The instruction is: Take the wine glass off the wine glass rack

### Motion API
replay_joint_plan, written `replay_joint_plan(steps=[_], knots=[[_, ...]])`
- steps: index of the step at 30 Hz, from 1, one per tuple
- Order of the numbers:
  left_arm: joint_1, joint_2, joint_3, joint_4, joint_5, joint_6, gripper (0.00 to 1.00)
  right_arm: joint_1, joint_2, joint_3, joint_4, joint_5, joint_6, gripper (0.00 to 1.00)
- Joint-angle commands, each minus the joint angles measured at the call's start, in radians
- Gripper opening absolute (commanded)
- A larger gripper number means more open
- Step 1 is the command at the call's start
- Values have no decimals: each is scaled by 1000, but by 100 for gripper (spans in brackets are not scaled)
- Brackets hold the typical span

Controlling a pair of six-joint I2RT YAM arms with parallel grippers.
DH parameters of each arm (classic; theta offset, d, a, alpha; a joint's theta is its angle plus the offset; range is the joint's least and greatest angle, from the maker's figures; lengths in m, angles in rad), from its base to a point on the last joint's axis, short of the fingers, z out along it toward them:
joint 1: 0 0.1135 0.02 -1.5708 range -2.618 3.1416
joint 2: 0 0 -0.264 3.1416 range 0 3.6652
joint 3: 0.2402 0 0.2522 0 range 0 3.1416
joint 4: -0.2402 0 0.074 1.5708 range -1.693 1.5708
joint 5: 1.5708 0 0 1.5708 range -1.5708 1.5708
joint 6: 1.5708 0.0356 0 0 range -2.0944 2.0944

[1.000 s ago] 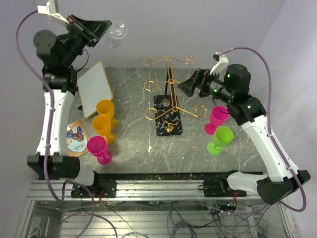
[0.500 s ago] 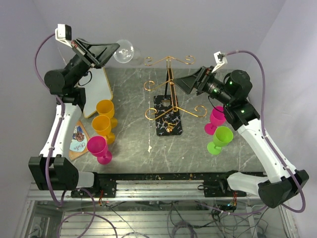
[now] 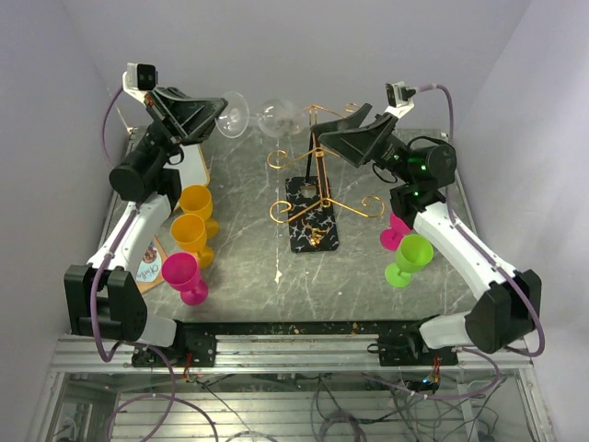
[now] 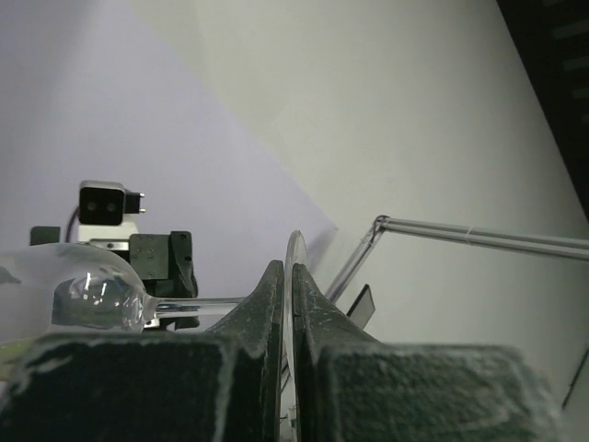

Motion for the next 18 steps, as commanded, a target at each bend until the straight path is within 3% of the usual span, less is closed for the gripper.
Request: replay_joint_plan(steps=[1,18], knots=[[-45,-8,7,264,-73,-162,7,-2,46,8,363,-91,157,98],[-109,-64,0,220,-142,-134,7,-10,-74,-155,260,73,29,95]])
